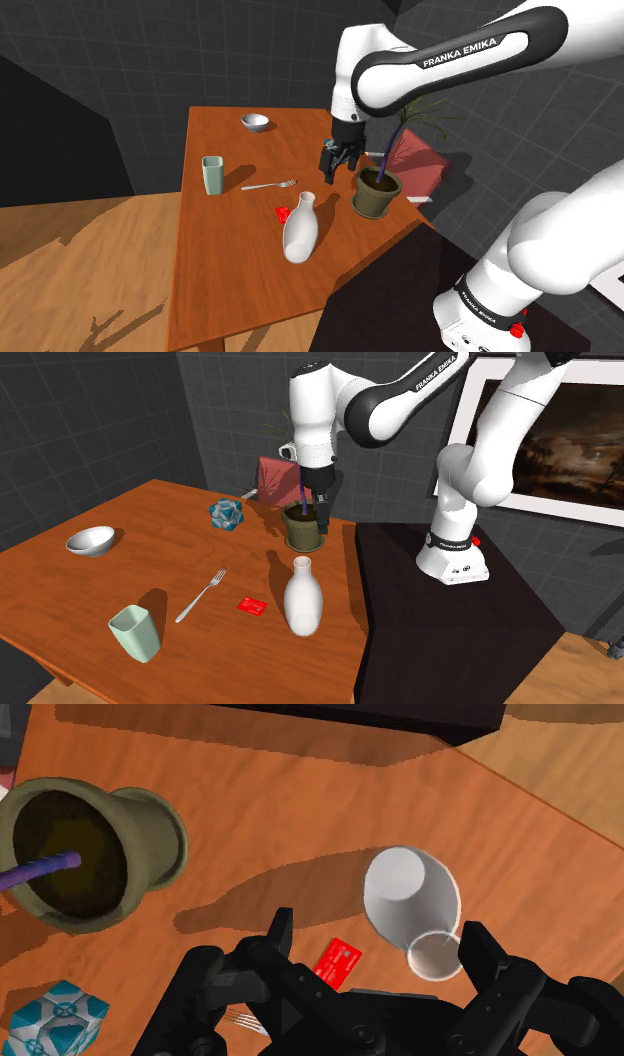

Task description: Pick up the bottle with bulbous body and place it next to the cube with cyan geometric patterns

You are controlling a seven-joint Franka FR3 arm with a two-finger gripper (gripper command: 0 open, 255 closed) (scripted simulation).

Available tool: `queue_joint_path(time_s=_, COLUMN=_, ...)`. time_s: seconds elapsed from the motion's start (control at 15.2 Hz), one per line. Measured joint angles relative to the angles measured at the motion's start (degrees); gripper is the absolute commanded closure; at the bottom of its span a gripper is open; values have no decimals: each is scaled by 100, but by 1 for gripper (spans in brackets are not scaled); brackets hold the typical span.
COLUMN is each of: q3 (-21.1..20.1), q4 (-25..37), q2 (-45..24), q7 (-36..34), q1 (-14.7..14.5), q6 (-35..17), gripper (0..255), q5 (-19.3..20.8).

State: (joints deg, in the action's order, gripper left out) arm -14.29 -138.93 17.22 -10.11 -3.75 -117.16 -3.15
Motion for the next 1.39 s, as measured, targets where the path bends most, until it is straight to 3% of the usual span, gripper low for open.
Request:
queue_joint_path(time_s=0.46, q3=-365, q4=612, q2=-1481, q7=-694, q1=-108, q6=-779, gripper=0, q5=237)
queue_joint_path(time_s=0.99, q3=-401, q4=434, q2=-1948, q7=-881, q1=-141, q6=-1395, gripper=0, q5=394)
queue_joint_path(time_s=1.39, q3=-399, q4=412, q2=-1999, q7=-896, q1=-142, q6=-1467, gripper=0, q5=416)
